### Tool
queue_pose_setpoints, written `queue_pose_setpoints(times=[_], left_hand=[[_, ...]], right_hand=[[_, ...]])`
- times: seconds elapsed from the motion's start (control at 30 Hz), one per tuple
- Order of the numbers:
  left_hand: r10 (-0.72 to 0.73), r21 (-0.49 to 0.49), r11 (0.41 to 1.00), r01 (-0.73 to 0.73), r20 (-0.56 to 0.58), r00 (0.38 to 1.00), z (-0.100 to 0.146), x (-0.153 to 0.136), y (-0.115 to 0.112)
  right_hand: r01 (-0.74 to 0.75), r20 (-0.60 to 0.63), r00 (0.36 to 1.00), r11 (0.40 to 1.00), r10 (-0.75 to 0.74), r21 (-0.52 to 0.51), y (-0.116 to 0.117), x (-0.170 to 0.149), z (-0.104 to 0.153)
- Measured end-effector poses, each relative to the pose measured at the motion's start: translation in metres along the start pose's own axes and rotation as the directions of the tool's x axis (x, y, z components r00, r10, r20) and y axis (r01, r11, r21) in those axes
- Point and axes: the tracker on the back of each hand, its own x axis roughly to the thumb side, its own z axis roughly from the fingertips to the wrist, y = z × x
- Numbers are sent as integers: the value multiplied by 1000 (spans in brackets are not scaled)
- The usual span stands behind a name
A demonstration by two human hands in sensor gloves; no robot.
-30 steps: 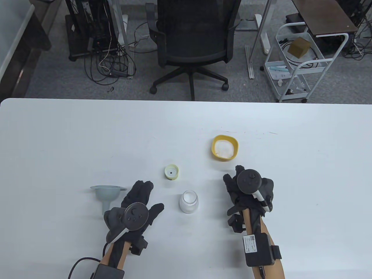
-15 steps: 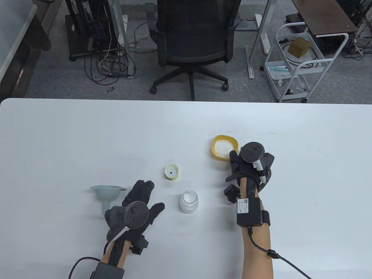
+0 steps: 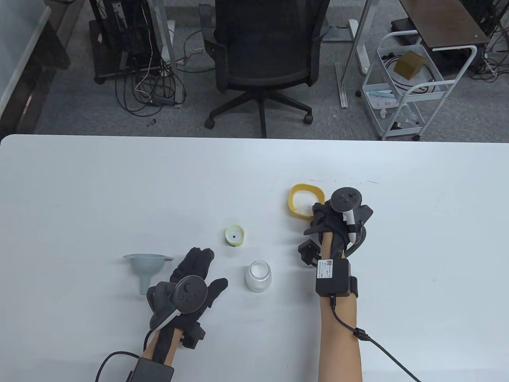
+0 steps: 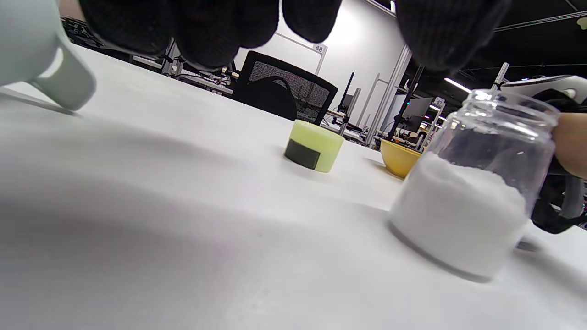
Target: Unscrew the press dispenser and pour salt into it
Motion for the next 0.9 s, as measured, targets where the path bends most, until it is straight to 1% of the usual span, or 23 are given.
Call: queue_pose_setpoints(times=[0.23, 0.43, 0.53, 0.63, 0.73, 0.83, 0.9], left_hand=[[3, 2, 1000, -3, -2, 1000, 0, -1, 0], [16, 14, 1000, -16, -10, 1000, 0, -4, 1], [12, 27, 1000, -12, -6, 1000, 0, -4, 2], [12, 40, 999, -12, -3, 1000, 1, -5, 4], [2, 33, 999, -2, 6, 1000, 2, -5, 4], [-27, 39, 999, 27, 14, 1000, 3, -5, 5], [-23, 41, 999, 23, 16, 1000, 3, -5, 5]], right_hand=[[14, -7, 1000, 1000, -14, -3, 1, 7, 0], [-14, 26, 1000, 999, 13, 40, -5, 13, 7], [2, 49, 999, 993, -8, 116, -9, 15, 14], [-4, 89, 996, 977, -16, 213, -12, 13, 22], [42, 124, 989, 953, -82, 299, -14, 6, 31], [60, 157, 979, 915, -133, 400, -16, -4, 42], [77, 166, 973, 904, -160, 421, -17, -11, 51]])
